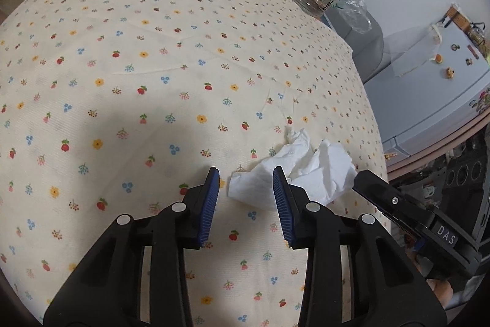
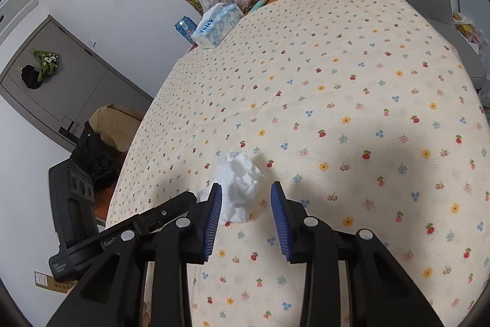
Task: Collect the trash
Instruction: 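Grasp the white tissue with the right gripper, then carry the tissue in the right gripper over the white bin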
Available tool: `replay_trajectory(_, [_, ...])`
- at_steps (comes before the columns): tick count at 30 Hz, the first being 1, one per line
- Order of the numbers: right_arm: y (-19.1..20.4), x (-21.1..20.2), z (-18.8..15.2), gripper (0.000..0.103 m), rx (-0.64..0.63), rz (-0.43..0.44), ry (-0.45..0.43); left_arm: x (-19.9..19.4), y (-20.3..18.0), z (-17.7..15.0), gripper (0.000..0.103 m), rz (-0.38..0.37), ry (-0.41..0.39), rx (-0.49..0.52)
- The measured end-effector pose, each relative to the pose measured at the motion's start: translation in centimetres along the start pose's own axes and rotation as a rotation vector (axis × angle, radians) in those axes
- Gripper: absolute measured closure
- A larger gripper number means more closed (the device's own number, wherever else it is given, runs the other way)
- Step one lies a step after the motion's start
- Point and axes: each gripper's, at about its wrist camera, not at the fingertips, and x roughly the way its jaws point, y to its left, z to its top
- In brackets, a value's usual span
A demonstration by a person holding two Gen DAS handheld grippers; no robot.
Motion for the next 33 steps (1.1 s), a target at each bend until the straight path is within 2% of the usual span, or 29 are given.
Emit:
replay_trajectory(3, [-0.1,0.8,0.1,0.083,-0.007,0.006,0.012,0.1,-0.7,-0.2,0.069,0.028,-0.004,0.017])
replay_trajectory(4, [0.0,1.0,0.1,0.089,-0.018,0.002,0.014,0.2,-1.1,-0.3,0.075,0.042,-0.006,0.032])
replay_trajectory(5, [0.1,1.3,0.0,0.091,-0.030,-0.005,0.017,0.3,-1.2,-0.4,0.078,0.050,-0.005,0.035])
replay_trajectory(7, [0.2,1.4,-0.1,0.098,-0.035,-0.010,0.020,0.6,-1.4,-0.5,0.097,0.053,0.005,0.032])
replay_trajectory(9, [0.1,1.2,-0.2,0.099,-0.034,-0.014,0.013,0.8,-1.5,-0.6,0.099,0.052,0.008,0.034])
replay_trajectory(14, [0.1,-0.3,-0.4,0.100,-0.043,-0.018,-0.016,-0.3,-2.2,-0.4,0.100,0.032,-0.019,0.044])
replay_trajectory(20, [-0.8,-2.8,-0.6,0.100,-0.040,-0.029,-0.049,-1.8,-5.0,0.1,0.100,0.014,-0.064,0.100])
replay_trajectory(33, [-6.0,-9.6,-0.9,0.100,0.031,-0.074,-0.137,-0.2,-12.9,-1.2,0.100,-0.065,-0.035,0.211])
